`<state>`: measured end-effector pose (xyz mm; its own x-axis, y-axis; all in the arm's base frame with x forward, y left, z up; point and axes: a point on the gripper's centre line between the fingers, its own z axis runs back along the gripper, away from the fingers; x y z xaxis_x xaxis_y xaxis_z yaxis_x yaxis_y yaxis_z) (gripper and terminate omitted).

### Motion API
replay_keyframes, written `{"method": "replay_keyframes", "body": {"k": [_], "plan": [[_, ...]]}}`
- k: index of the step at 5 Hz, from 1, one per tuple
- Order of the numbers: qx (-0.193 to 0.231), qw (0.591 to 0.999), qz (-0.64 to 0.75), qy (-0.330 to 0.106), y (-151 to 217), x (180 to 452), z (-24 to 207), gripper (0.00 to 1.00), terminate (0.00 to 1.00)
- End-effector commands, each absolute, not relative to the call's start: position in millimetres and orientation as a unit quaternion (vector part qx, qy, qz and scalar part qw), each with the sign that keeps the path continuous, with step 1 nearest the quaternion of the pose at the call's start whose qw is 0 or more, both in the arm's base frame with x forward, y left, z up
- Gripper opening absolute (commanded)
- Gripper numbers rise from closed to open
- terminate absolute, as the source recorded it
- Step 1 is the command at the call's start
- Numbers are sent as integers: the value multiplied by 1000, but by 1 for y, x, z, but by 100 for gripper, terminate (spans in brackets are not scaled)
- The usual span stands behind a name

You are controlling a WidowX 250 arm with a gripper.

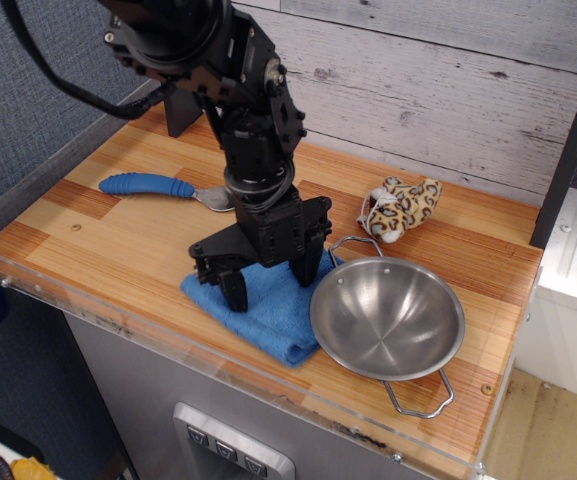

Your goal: Move the blue towel to the right next to the bowl.

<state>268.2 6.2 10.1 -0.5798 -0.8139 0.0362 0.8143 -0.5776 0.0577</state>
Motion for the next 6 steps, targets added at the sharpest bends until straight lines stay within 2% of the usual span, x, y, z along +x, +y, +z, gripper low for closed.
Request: {"method": "replay_keyframes", "body": {"k": [1, 4, 5, 6], "plan": [[45, 496, -866, -47, 27, 283, 58, 100, 0], [75, 502, -859, -60, 27, 290, 104, 100, 0], [83, 487, -867, -69, 28, 288, 114, 100, 0], [83, 487, -867, -69, 28, 288, 114, 100, 0]]}}
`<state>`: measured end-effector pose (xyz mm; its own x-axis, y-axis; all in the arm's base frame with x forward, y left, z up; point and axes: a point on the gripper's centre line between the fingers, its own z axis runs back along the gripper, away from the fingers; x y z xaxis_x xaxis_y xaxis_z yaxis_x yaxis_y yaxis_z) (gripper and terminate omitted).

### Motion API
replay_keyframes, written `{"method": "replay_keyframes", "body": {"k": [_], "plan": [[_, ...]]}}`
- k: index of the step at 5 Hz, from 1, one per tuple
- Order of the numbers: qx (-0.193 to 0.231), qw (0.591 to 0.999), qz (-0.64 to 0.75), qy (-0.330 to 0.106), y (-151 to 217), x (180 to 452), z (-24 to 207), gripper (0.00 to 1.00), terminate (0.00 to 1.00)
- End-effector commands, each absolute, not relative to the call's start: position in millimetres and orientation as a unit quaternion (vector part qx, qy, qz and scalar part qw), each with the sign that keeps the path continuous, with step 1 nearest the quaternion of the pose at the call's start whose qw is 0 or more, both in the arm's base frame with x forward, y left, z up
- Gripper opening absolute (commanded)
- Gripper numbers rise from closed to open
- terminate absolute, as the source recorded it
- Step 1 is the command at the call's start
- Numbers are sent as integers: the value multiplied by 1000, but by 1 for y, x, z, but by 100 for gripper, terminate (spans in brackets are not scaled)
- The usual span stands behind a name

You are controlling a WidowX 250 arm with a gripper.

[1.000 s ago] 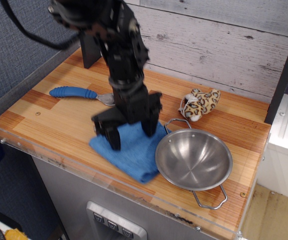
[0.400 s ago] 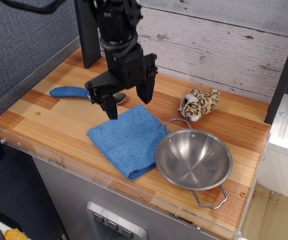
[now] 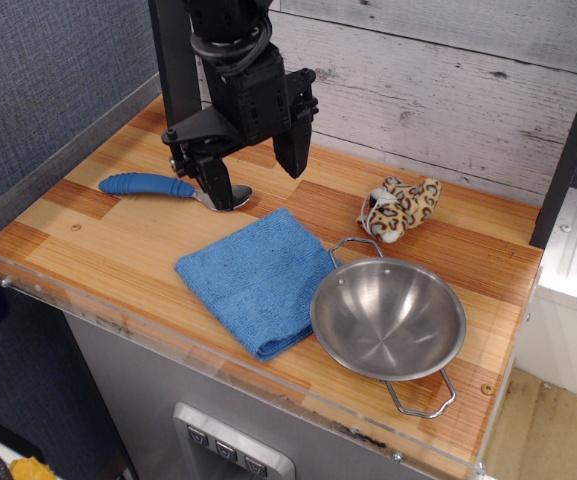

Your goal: Move the blue towel to the right next to the bowl.

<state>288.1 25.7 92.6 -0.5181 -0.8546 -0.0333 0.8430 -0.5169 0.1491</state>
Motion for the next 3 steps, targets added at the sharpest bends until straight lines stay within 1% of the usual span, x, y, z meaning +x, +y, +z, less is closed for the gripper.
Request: {"method": "replay_keyframes", "body": {"k": [1, 2, 3], "plan": [[83, 487, -867, -69, 28, 288, 114, 100, 0], [83, 487, -867, -69, 28, 288, 114, 100, 0], [83, 487, -867, -69, 28, 288, 114, 100, 100]]}}
